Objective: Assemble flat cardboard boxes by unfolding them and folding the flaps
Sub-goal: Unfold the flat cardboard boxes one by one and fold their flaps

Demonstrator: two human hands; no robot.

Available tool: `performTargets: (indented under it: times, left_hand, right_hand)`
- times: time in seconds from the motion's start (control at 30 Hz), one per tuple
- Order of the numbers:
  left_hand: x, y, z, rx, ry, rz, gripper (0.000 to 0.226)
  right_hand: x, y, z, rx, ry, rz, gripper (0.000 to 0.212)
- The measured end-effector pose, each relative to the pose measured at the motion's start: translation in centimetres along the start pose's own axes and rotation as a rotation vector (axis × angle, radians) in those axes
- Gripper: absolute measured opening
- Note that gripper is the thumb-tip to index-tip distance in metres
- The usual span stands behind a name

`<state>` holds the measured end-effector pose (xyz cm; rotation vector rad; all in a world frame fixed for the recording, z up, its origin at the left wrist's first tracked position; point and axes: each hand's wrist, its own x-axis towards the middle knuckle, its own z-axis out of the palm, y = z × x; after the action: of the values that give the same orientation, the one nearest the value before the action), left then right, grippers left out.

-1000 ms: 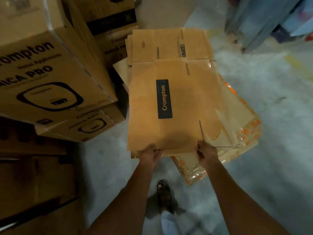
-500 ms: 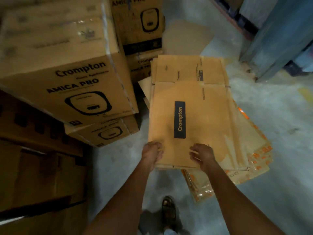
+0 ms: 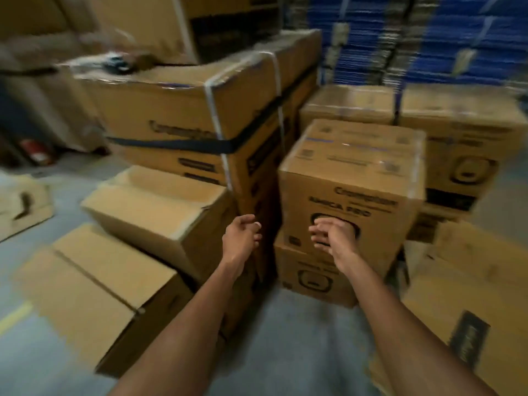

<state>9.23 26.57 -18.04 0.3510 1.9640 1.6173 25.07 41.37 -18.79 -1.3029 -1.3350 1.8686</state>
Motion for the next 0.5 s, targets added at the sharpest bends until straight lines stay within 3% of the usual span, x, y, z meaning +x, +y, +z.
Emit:
performTargets:
  times: [0.17, 0.3, 0.5]
  left_hand:
    - [0.5, 0.8, -13.4, -0.05, 0.335, 0.051, 0.019]
    - [0.3, -0.6, -20.3, -0.107, 0.497, 0.015, 0.018]
    - [3.3, -4.3, -23.5, -0.135, 0.488, -0.111, 0.024]
  right_hand:
    - [-2.0, -1.7, 13.9, -0.105, -0.292, -0.081, 0.015]
    - [-2.9, -1.3, 21.9, -0.182, -0.421, -0.097, 0.015]
    - [0.2, -0.2, 28.6, -0.269, -0.397, -0.079, 0.014]
